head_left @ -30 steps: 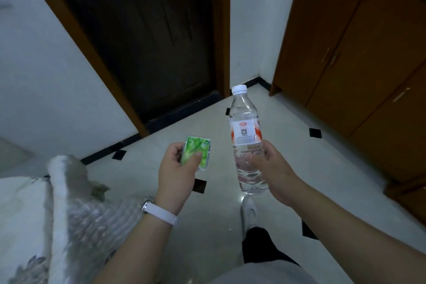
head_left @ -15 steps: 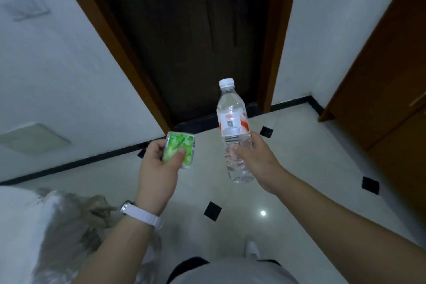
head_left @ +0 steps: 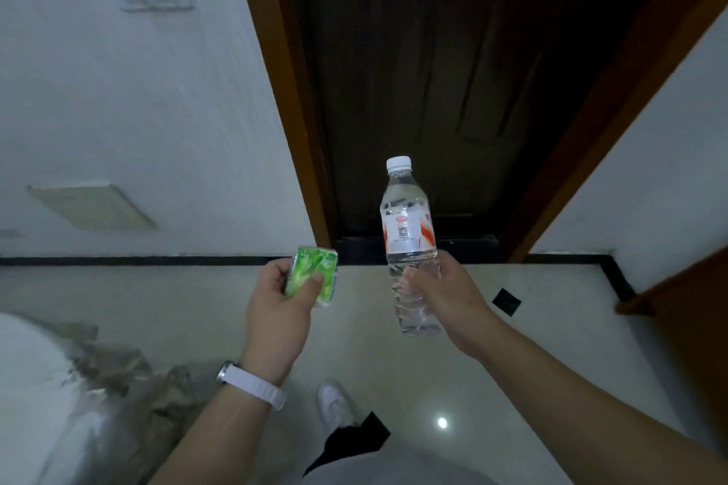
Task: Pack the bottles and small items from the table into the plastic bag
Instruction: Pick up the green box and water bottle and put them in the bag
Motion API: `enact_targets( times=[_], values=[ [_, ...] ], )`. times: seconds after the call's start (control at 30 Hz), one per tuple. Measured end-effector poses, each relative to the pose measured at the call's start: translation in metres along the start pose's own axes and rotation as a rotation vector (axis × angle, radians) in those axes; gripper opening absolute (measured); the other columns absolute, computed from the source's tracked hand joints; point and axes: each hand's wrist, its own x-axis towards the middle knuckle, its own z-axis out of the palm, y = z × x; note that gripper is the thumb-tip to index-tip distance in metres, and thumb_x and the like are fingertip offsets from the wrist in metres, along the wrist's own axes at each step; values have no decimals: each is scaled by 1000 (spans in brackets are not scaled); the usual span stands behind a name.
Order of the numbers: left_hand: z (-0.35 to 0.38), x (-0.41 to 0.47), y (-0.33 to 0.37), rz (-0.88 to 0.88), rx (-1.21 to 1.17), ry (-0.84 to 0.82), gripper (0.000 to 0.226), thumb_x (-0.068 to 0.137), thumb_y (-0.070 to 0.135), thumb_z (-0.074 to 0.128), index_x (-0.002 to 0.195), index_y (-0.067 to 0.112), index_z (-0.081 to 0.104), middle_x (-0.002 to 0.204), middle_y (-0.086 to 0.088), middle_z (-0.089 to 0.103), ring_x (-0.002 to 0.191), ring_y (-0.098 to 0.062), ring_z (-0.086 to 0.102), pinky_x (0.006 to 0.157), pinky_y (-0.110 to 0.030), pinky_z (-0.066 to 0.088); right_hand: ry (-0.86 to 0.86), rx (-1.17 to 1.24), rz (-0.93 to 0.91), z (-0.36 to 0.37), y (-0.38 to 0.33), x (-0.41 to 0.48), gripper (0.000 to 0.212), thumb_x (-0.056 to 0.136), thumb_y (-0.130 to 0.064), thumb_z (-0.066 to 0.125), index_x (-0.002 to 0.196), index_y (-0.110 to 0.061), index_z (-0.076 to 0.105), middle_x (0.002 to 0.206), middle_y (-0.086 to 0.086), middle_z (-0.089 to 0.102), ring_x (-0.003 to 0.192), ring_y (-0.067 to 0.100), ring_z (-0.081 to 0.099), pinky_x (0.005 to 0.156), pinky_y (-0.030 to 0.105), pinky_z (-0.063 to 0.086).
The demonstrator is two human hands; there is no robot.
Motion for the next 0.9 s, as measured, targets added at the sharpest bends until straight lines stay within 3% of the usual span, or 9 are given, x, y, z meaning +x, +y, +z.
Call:
enact_targets(
  times=[0.1, 0.2, 0.37, 0.5, 0.7, 0.8, 0.9],
  values=[
    [-9, 62, 8, 6, -17, 4, 17, 86, 8, 70, 90, 22, 62, 83, 1, 68, 70, -9, 62, 67, -32, 49, -8, -27, 0, 28, -31, 48, 23, 92, -25, 65, 113, -30, 58, 104, -8, 68, 91, 8, 66, 72, 26, 50],
    [-26, 123, 22, 17, -33, 0, 15, 86, 14, 71, 91, 25, 62, 85, 0, 69, 77, -16, 66, 70, -37, 55, -23, -52, -11, 63, -64, 97, 26, 90, -24, 67, 115, -26, 60, 103, -4, 70, 92, 14, 69, 80, 34, 54],
    [-56, 198, 39, 86, -15, 115, 14, 87, 9, 69, 89, 19, 60, 79, 3, 63, 60, 3, 54, 58, -13, 44, -108, -35, -26, 122, -104, 160, 30, 92, -25, 65, 120, -28, 56, 106, -5, 68, 95, 16, 68, 85, 39, 55],
    [-73, 240, 33, 28, -45, 163, 13, 87, 6, 69, 90, 15, 60, 77, 1, 63, 58, 1, 54, 54, -12, 44, -215, -76, -50, 160, -123, 202, 27, 90, -23, 66, 113, -34, 56, 105, -7, 68, 93, 13, 69, 81, 33, 55],
    [-100, 309, 16, -49, 15, 320, 12, 86, 6, 70, 88, 12, 60, 78, -1, 64, 63, -3, 56, 62, -17, 45, -405, -112, -68, 224, -143, 286, 22, 88, -20, 68, 103, -35, 59, 100, -9, 71, 87, 4, 69, 68, 19, 51],
    [-118, 347, 22, -70, 94, 395, 11, 86, 10, 71, 87, 13, 60, 77, -3, 64, 66, -10, 55, 62, -24, 45, -480, -126, -84, 257, -161, 334, 19, 87, -19, 68, 99, -31, 60, 97, -7, 72, 84, 6, 69, 70, 24, 55],
    [-135, 381, 40, -47, 154, 523, 9, 87, 8, 69, 88, 12, 61, 77, -1, 64, 60, -2, 54, 56, -14, 44, -605, -94, -95, 293, -187, 378, 22, 87, -17, 69, 107, -24, 62, 93, -4, 73, 80, 10, 71, 70, 26, 58]
  ],
)
